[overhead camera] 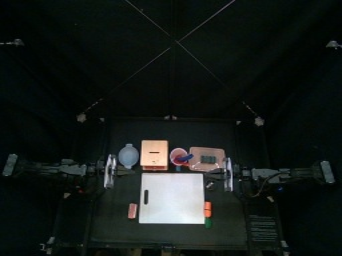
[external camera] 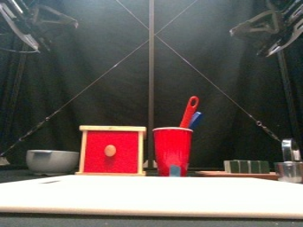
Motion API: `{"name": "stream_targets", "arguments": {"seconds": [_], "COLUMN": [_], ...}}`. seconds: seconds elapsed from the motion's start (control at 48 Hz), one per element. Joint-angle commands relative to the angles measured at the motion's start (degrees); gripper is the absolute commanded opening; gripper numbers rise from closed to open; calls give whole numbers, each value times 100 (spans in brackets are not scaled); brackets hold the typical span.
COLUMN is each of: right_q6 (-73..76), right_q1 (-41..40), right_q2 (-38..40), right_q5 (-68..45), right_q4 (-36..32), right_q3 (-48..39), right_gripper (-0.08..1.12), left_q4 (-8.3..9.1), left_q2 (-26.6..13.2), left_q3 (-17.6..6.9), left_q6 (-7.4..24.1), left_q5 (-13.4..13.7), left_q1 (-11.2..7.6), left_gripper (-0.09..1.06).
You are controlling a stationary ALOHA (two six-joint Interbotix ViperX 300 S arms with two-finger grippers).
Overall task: Place sushi on board then cut the sushi with the knife then place the pieces on the plate
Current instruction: Place the sushi on the board
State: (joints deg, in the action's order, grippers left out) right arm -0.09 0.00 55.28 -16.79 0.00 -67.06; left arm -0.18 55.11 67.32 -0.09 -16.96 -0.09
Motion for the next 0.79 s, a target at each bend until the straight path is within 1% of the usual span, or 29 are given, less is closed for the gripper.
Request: {"name": "stream_targets", "arguments": {"seconds": [0.021,0.104,0.208,0.333,0.375,0.458,0.562,0.688,0.792], "right_q6": [26,44,53,79,79,79,70,62,35], "right_q1": [-26,-79,-229,-571,-738,-1151,-1608,-2048,-2259], "right_q2": [-97,-149,-255,-404,-457,-589,-738,-923,-1028], "right_q5": [-18,-9,9,185,316,703,1213,1890,2268], "right_q4": [18,44,158,387,457,501,501,466,404], "right_q3": [-9,-44,-44,9,26,97,167,255,325], "right_gripper": [4,2,2,2,3,3,4,13,26], "left_q4": [0,18,53,176,264,378,439,439,439], "left_q2": [-202,-316,-492,-773,-896,-1072,-1301,-1529,-1670], "left_q3": [-35,-26,-26,-26,-26,-26,-35,-53,-53], "left_q6": [26,44,53,53,53,53,53,53,53], "left_q5": [-105,-132,-281,-519,-615,-703,-800,-905,-958], "left_q1": [44,44,44,53,53,62,88,114,132], "left_gripper": [-4,-3,-3,-3,-3,-3,-3,-3,-3]}}
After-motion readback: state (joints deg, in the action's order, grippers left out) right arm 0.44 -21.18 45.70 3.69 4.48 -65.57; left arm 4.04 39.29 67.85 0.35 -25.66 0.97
